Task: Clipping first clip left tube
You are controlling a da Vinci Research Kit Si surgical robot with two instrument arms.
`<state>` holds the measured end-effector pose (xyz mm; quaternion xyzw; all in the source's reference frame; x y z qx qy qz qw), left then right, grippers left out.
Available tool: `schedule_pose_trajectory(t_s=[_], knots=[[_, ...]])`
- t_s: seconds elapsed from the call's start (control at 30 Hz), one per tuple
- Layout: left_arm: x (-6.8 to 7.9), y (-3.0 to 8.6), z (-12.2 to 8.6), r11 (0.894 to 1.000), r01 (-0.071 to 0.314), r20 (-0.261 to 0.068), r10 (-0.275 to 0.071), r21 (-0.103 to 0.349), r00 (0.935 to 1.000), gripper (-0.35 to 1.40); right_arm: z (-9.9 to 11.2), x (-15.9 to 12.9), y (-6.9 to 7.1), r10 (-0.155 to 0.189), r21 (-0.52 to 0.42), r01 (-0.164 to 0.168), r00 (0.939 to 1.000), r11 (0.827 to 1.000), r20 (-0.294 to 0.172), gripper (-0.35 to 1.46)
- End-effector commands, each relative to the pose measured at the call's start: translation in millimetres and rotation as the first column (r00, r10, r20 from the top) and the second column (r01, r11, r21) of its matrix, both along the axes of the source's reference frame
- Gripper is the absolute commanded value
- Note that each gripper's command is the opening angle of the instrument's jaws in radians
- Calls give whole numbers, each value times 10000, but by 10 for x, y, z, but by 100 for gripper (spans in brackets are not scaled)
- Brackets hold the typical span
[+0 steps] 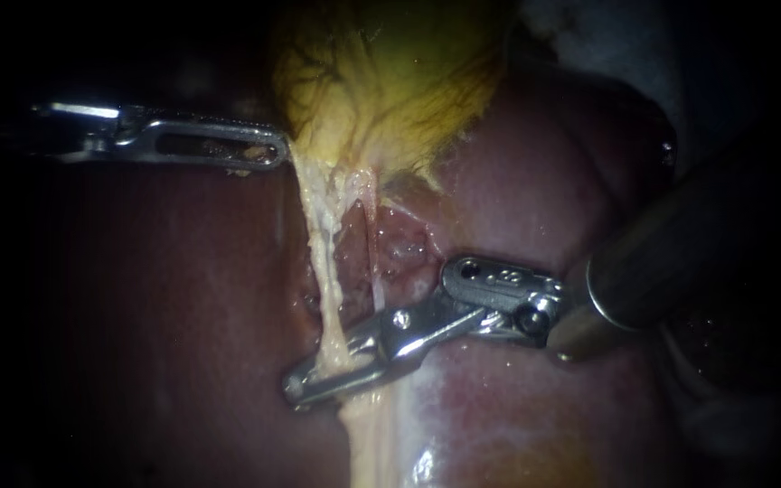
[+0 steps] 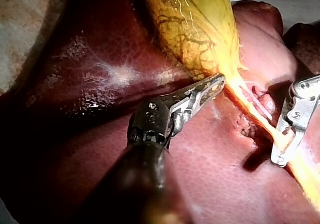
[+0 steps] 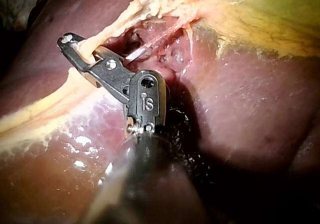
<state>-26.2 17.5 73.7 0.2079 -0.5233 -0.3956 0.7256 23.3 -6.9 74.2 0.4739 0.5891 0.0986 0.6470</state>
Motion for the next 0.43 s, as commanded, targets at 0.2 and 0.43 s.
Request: schedule_pose_trajectory(t_s=[0.2, 0.43], knots=[[0, 0, 0, 10000, 2, -2, -2, 1, 10000, -35, 2, -1, 6, 25, -85, -23, 9998, 10000, 215, -35], [0, 1, 1, 10000, -2, 1, 2, 1, 10000, -35, 2, -1, 6, 27, -87, -25, 9998, 10000, 216, -35]])
